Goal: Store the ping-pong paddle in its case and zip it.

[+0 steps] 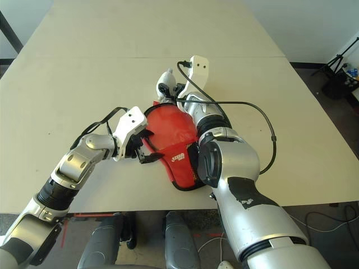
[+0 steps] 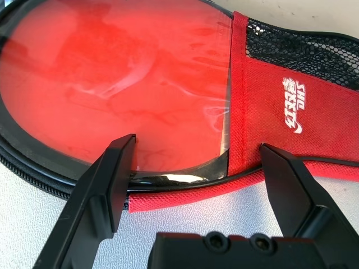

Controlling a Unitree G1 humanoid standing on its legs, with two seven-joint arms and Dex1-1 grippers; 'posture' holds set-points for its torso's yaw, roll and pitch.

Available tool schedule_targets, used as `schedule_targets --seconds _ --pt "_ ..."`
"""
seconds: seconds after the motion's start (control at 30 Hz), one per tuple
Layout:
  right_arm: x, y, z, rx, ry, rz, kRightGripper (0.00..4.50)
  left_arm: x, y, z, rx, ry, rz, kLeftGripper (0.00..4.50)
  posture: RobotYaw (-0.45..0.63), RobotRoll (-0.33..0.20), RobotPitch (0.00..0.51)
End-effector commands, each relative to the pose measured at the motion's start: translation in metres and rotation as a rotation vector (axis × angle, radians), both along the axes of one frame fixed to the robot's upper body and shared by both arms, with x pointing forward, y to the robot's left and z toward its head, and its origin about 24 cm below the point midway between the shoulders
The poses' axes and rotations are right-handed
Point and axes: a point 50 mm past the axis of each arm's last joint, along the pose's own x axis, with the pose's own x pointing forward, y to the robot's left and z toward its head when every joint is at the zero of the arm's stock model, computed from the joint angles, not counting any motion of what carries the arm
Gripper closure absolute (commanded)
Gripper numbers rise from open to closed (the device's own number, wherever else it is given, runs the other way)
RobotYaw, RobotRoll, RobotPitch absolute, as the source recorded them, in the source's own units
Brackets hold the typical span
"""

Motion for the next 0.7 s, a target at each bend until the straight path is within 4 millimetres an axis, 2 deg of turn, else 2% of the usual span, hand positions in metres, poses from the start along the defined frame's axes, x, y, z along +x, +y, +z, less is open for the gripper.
schedule_targets --seconds 0.03,0.2,0.3,0.7 --pt "0.001 -0.008 0.002 -0.020 -0.008 -0.025 2.44 -0.006 0.005 -0.028 0.062 0.128 0.027 0.00 0.02 0.000 0.233" --pt "0.000 -0.021 0.002 -0.024 -0.025 -0.041 3.91 -0.007 0.002 -0.029 0.060 0.131 0.016 0.00 0.01 0.000 0.232" --pt "-0.001 -0.029 0.002 -0.031 -0.035 -0.051 4.49 -0.007 0.000 -0.029 0.060 0.131 0.010 0.00 0.01 0.000 0.233" --pt "-0.007 -0.076 0.009 -0.073 -0.078 -0.105 4.50 -0.008 -0.005 -0.031 0.076 0.142 -0.032 0.00 -0.03 0.000 0.234"
